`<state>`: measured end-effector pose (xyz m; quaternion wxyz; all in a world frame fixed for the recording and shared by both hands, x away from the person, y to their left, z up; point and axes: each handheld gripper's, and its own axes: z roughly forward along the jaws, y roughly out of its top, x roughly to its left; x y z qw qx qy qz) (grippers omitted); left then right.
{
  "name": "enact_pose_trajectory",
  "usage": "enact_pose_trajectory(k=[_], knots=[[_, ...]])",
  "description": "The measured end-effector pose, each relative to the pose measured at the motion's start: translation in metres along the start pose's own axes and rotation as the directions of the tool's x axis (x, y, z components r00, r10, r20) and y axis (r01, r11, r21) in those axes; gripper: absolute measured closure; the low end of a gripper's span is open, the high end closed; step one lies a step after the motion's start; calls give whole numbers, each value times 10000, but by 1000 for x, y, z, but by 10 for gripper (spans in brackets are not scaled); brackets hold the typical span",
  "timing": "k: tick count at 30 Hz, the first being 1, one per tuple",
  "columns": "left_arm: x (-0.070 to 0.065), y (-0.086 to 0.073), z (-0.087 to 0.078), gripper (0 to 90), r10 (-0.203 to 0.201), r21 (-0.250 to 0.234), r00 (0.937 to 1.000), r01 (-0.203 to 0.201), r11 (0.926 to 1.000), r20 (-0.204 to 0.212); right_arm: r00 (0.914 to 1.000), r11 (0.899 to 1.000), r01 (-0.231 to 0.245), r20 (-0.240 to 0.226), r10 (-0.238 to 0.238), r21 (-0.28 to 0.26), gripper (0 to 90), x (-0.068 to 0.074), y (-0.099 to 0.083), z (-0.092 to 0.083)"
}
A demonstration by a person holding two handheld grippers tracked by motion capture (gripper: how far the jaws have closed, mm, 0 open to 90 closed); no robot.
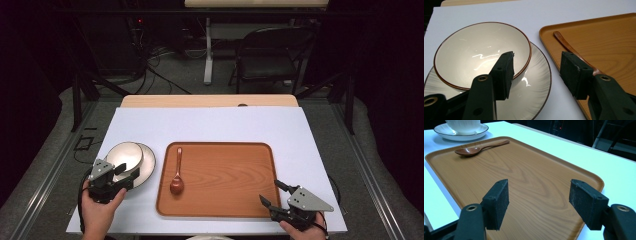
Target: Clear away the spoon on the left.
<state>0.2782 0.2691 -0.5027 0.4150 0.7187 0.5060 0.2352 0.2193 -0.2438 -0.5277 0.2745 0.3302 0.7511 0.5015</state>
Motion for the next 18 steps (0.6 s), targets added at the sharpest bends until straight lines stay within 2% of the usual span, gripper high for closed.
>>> enact_pose_trajectory(k=[7,13,18], knots=[[0,-4,2,451,-50,-236,10000,50,9997,-2,10000,10000,0,-66,0,11,318,0,0,1],[-1,-6,6,447,-75,-115,9999,76,9999,110,9999,10000,-84,-120,85,39,318,0,-1,2],[-1,-6,5,439,-83,-199,9999,85,9998,107,9999,10000,-15,-123,16,64,318,0,-1,3]])
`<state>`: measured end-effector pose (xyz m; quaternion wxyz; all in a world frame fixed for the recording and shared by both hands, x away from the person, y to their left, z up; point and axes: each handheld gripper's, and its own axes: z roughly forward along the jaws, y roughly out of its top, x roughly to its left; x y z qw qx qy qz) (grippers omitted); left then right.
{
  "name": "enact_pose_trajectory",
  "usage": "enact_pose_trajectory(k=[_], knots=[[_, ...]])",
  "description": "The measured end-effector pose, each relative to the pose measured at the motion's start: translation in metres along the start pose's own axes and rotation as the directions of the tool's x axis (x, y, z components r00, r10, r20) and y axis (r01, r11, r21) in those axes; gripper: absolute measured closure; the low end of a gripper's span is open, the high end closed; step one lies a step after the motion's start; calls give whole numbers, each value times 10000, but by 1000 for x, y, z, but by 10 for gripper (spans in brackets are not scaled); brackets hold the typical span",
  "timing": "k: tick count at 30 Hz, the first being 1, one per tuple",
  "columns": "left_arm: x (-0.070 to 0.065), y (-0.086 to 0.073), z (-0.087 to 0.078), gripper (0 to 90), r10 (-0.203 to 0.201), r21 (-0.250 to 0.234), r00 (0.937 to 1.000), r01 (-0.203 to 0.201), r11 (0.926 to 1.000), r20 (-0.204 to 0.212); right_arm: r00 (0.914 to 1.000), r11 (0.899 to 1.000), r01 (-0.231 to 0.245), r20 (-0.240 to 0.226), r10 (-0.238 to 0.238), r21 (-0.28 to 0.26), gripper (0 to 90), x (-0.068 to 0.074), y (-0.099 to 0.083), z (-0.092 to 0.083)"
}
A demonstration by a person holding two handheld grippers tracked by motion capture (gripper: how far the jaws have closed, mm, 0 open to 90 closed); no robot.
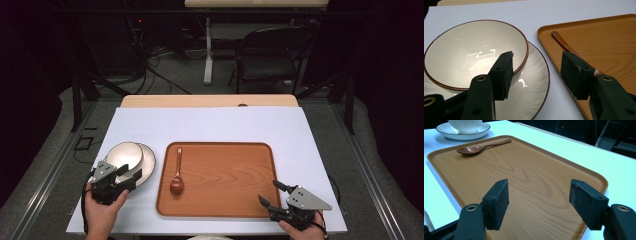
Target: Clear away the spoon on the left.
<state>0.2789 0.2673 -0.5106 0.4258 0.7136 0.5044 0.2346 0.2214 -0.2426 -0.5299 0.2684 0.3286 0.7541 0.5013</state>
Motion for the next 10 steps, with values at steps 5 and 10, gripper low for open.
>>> enact_pose_trajectory(k=[5,10], knots=[[1,1,-3,439,-38,-61,9999,38,10000,-104,10000,10000,-54,32,54,29,318,-1,0,1],[1,2,-5,437,-112,-167,9998,110,9998,-137,9993,9995,299,202,-301,98,317,2,2,0]])
